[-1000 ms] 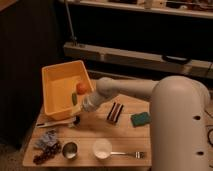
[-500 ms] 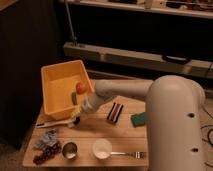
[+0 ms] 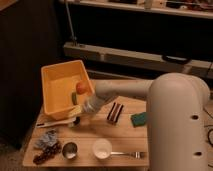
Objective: Place brush in tray
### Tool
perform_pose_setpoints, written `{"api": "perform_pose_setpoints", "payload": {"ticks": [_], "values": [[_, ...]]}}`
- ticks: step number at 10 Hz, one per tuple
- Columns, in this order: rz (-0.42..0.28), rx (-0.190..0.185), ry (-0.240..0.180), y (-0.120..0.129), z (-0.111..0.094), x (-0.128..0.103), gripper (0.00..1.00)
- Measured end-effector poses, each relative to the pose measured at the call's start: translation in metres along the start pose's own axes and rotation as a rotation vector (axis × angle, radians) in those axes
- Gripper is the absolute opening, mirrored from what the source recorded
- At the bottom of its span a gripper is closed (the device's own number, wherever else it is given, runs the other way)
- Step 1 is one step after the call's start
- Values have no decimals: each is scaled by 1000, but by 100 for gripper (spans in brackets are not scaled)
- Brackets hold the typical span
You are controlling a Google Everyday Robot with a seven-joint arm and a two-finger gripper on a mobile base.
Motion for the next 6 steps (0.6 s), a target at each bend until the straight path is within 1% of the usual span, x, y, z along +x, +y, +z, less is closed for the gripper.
{"api": "perform_pose_setpoints", "payload": {"ticks": [6], "values": [[31, -27, 30, 4, 17, -1, 75]]}}
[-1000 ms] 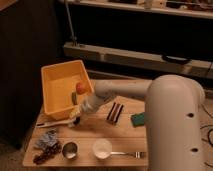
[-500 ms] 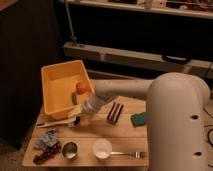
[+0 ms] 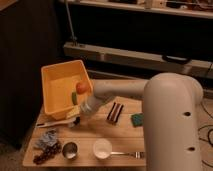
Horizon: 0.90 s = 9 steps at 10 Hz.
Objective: Place brush in tray
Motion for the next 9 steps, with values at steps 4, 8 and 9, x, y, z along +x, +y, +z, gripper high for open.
{"api": "perform_pose_setpoints", "payload": {"ticks": [4, 8, 9], "values": [[15, -37, 13, 3, 6, 0, 60], [24, -64, 31, 5, 14, 1, 54], [25, -56, 38, 6, 17, 1, 54]]}}
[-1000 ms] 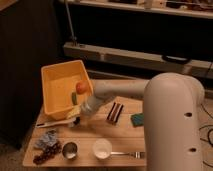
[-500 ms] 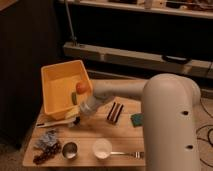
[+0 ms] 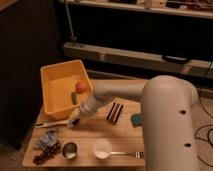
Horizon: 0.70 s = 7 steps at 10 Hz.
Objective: Place brush in tray
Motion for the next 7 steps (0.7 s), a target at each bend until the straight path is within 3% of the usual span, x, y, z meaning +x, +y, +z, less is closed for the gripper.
{"api": "perform_pose_setpoints", "payload": {"ticks": [4, 5, 7], "values": [[16, 53, 14, -2, 10, -1, 53], [20, 59, 13, -3, 11, -1, 47], [39, 66, 6, -7, 12, -2, 25]]}}
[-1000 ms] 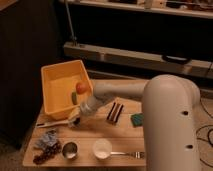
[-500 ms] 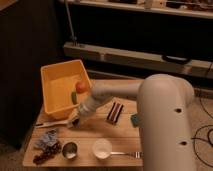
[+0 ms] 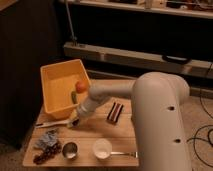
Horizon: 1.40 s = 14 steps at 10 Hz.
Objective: Place brush in tray
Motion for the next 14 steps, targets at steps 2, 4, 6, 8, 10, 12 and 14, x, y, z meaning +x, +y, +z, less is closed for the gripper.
{"api": "perform_pose_setpoints", "payload": {"ticks": [2, 4, 6, 8, 10, 12, 14], "values": [[24, -4, -7, -5, 0, 1, 5], [41, -15, -17, -10, -2, 3, 0], [38, -34, -36, -15, -15, 11, 0], [11, -60, -61, -10, -38, 24, 0], [-28, -93, -102, 1, -73, 40, 0], [-78, -121, -133, 18, -113, 58, 0], [-118, -149, -155, 30, -141, 71, 0]]}}
